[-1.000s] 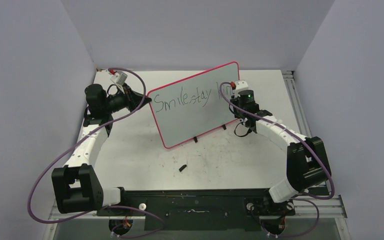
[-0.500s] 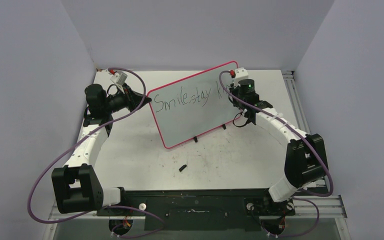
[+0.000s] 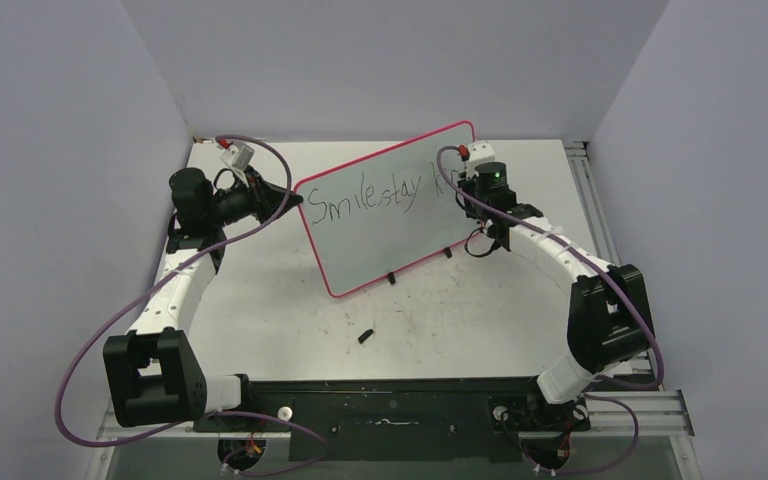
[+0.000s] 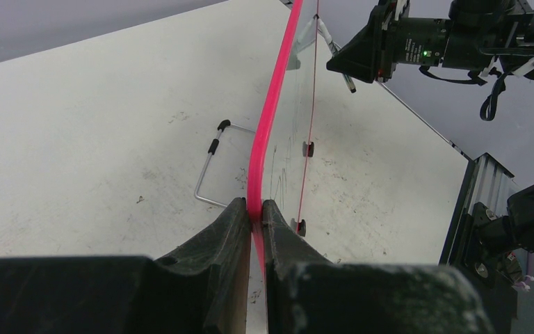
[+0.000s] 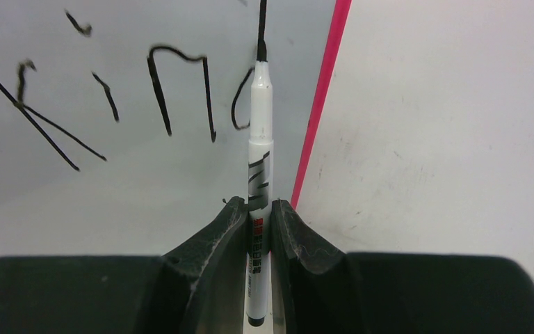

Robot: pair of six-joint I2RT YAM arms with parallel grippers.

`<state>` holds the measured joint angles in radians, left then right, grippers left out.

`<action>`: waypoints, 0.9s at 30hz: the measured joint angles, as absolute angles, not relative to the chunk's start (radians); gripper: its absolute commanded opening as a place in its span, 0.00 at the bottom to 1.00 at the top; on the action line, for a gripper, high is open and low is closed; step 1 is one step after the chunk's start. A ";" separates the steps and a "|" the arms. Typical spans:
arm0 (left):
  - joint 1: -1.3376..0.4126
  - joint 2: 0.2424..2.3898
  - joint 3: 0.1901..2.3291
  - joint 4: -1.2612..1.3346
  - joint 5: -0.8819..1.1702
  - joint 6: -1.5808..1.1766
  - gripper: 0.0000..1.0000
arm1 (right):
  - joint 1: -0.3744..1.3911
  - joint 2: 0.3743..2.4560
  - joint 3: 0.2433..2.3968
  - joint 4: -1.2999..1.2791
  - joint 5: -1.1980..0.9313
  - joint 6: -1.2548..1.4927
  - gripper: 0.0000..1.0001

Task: Write a sentence on the whiteboard

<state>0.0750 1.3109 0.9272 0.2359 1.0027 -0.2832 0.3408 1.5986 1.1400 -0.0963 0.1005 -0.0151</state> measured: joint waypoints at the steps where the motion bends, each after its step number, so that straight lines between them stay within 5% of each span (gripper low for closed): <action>1: 0.075 1.311 0.927 0.236 1.003 -0.284 0.00 | 0.341 1.597 1.127 -0.094 0.100 -0.014 0.05; 27: 0.076 1.309 0.926 0.236 1.004 -0.285 0.00 | 0.326 1.508 1.015 -0.105 0.129 0.019 0.05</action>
<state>0.0761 1.3090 0.9264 0.2363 1.0039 -0.2852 0.3260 1.5078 1.0149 -0.1051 0.1291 0.0193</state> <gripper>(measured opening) 0.085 0.155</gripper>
